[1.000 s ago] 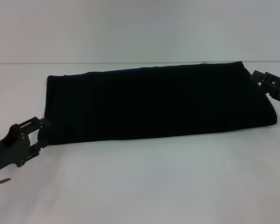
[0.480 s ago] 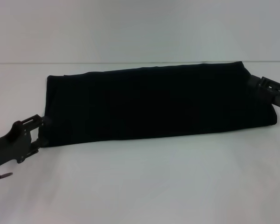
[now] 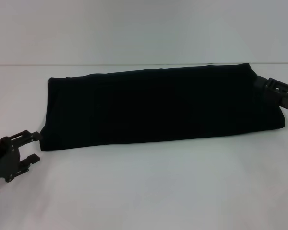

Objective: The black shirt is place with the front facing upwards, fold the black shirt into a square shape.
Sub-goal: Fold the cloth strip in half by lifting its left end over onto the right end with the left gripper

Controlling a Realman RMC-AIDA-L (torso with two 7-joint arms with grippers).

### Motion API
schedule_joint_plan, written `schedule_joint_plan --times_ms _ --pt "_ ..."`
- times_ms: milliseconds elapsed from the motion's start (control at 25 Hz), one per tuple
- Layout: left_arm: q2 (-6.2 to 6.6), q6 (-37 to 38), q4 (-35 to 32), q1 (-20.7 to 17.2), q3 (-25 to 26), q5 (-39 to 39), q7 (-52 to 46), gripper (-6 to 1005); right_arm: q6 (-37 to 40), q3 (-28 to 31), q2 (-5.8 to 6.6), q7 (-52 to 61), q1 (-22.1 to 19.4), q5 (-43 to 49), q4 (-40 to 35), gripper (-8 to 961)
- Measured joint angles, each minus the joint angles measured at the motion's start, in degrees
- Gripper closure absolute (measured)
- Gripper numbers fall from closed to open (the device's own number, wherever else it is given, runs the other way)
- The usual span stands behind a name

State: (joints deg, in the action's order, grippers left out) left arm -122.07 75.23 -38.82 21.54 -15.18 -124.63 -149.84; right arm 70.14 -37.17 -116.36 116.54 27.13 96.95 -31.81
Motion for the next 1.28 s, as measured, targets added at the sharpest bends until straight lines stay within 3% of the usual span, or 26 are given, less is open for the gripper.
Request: schedule_joint_plan --times_ms 520,1280 --pt "0.76 -4.4 4.2 2.4 -0.7 -0.1 -0.8 316 -1.8 0.0 -0.17 -0.5 0.5 0.1 0.0 221" --pt "1.06 -4.3 5.2 2.8 -0.7 -0.1 -1.5 316 -2.0 0.0 -0.18 -0.7 0.7 0.0 0.1 222"
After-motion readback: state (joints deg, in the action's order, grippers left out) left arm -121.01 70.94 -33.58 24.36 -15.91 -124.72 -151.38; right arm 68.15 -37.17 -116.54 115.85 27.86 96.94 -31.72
